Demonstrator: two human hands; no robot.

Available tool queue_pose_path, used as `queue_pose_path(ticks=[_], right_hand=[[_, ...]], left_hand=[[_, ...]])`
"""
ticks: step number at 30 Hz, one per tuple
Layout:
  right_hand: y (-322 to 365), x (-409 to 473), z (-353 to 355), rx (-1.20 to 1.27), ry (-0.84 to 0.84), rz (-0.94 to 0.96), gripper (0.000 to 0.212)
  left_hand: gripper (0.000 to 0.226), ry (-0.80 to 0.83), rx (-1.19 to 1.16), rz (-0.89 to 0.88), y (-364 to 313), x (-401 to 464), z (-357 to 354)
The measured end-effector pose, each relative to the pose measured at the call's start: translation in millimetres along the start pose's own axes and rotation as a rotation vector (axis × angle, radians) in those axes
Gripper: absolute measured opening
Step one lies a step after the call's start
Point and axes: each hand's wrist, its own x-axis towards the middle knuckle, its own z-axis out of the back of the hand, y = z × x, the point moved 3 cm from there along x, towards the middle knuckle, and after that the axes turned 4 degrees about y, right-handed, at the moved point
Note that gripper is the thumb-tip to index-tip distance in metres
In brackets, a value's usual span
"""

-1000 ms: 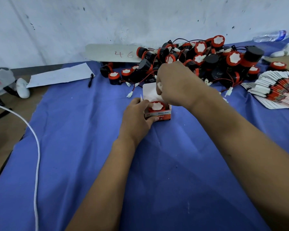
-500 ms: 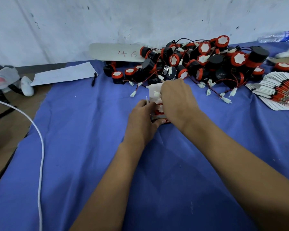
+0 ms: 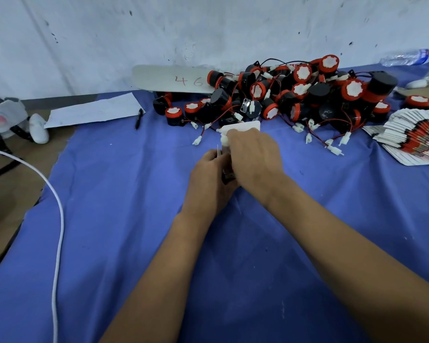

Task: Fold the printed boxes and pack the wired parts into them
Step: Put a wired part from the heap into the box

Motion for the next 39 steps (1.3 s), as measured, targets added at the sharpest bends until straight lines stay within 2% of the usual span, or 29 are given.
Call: queue_pose_path(ticks=[2,6,9,12,15,17,20,22,25,33,39], right_hand=[[0.3,3.4,-4.0,0.033,0.020,0.020,0.008],[-7.3,9.6,-7.0,0.108,0.109,0.013,0.022],[-6.4,10.0,-7.0,0.078,0.245,0.018,0.003],[-9.2,10.9,-1.1,0.187,0.413,0.003,0.014],[-13.2,14.4,1.2,0.417,0.519,-0.125,0.041],[-8.6,18.3,-1.8,0.321,0.472,-0.129,0.060],[1.5,22.7,-7.6,0.205,0.323,-0.119,0.048],[1.9,23.5,-9.8,0.247,0.291,-0.142,0.043],[-1.5,20.3,-11.4,0.278,0.237,-0.154,0.044],[-11.7,12.8,4.3,0.454,0.079,-0.070,0.021],[-21.2,2.9,-1.5,0.604,-0.047,-0.063,0.022]], left_hand=[[0.020,0.004,-0.013,-0.002,0.3,-0.1,0.8],[0.019,-0.016,-0.069,-0.021,0.5,-3.0,3.9],[0.021,-0.031,-0.078,-0.018,2.6,-2.9,2.6],[0.023,-0.027,-0.077,-0.007,5.7,-1.6,0.5],[0.033,-0.007,-0.123,0.025,7.7,0.4,-2.1],[0.035,-0.006,-0.122,0.066,9.6,1.9,-3.8],[0.028,-0.029,-0.093,0.075,10.9,0.8,-5.1],[0.023,-0.041,-0.081,0.061,9.8,-0.3,-4.1],[0.028,-0.036,-0.075,0.039,9.0,-0.5,-2.8],[0.035,-0.020,-0.096,0.004,8.7,-2.6,-1.2],[0.036,0.010,-0.096,-0.044,11.7,-3.8,7.6]])
